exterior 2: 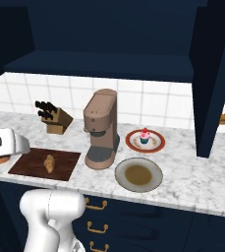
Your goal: From the different types of pastries on the counter, select a croissant and place it on the cutting board. Then retrieve a jar of jam from the cabinet and place it alongside the croissant on the cutting board.
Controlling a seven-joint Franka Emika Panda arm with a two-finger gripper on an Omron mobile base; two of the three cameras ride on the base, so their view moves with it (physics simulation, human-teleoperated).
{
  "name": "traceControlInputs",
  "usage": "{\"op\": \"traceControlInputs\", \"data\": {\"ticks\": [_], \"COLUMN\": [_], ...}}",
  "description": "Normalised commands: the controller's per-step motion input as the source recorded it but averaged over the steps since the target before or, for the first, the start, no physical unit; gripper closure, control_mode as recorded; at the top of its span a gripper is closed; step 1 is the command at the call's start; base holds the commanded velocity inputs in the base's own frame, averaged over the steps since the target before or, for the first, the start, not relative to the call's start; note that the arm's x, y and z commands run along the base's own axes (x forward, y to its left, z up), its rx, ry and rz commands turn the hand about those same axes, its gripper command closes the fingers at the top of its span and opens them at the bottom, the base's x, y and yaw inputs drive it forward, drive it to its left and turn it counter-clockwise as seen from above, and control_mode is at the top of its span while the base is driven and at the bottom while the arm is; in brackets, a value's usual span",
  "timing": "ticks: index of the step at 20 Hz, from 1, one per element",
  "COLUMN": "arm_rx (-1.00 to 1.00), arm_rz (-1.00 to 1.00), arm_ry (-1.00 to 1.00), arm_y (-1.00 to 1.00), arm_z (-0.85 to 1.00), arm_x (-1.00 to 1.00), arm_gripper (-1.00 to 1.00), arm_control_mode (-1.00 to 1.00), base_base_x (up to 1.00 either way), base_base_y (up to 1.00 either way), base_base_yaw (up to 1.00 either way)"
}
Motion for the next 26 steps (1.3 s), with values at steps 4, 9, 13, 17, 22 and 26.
{"op": "traceControlInputs", "data": {"ticks": [4,9,13,17,22,26], "arm_rx": [0.16,0.14,0.13,-0.03,0.0,0.04], "arm_rz": [0.18,0.11,0.03,-0.08,-0.08,-0.02], "arm_ry": [-0.47,-0.37,-0.14,0.02,-0.05,-0.11], "arm_y": [0.0,0.01,0.28,0.84,0.2,-0.06], "arm_z": [-0.94,-0.98,-0.92,-0.65,-0.49,-0.75], "arm_x": [0.03,0.0,0.03,0.12,0.01,0.01], "arm_gripper": [1.0,1.0,1.0,1.0,1.0,1.0], "arm_control_mode": [-1.0,-1.0,-1.0,-1.0,-1.0,-1.0], "base_base_x": [0.0,0.0,0.0,0.0,0.0,0.0], "base_base_y": [0.0,0.0,0.0,0.0,0.0,0.0], "base_base_yaw": [0.0,0.0,0.0,0.0,0.0,0.0]}}
